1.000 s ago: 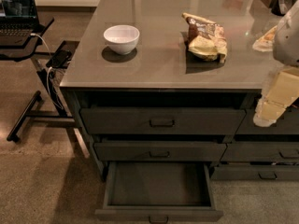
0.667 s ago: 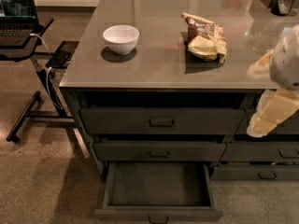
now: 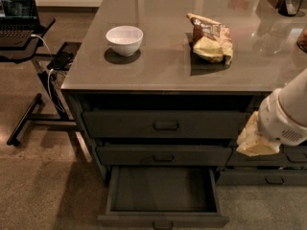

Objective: Close bottom drawer

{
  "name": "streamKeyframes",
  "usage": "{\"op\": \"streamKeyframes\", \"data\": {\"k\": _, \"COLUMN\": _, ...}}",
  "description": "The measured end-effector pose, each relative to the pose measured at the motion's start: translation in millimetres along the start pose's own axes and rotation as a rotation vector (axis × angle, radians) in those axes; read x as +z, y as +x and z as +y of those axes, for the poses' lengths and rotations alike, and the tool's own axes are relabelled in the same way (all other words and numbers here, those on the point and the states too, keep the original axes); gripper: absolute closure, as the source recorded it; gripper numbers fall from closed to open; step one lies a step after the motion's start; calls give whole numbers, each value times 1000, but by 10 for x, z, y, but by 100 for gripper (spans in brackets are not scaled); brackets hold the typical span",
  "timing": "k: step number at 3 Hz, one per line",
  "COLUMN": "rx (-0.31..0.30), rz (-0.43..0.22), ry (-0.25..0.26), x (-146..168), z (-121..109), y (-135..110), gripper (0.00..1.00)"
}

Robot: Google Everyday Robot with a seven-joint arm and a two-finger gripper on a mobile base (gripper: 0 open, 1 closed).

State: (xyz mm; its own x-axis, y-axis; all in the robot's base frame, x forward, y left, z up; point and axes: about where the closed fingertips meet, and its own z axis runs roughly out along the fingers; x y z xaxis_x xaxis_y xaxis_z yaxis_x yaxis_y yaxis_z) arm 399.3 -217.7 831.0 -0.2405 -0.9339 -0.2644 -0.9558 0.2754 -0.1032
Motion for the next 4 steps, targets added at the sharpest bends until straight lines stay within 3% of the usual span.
{"op": "streamKeyframes", "data": {"k": 1, "rx": -6, "rz": 8, "ry": 11, "x": -62, "z": 14, "y": -4, "gripper": 88}}
{"op": "streamKeyframes", "data": {"k": 2, "rx": 16, "rz": -6, "ry": 44, "x": -336, "z": -24, "y": -49, "gripper": 100}}
{"op": "streamKeyframes", "data": {"k": 3, "rx": 73, "rz": -83, "ry": 25, "x": -21, "z": 48, "y": 9, "gripper": 100}}
{"op": "streamKeyframes", "data": {"k": 4, "rx": 73, "rz": -83, "ry": 24, "x": -8, "z": 54, "y": 5, "gripper": 100}}
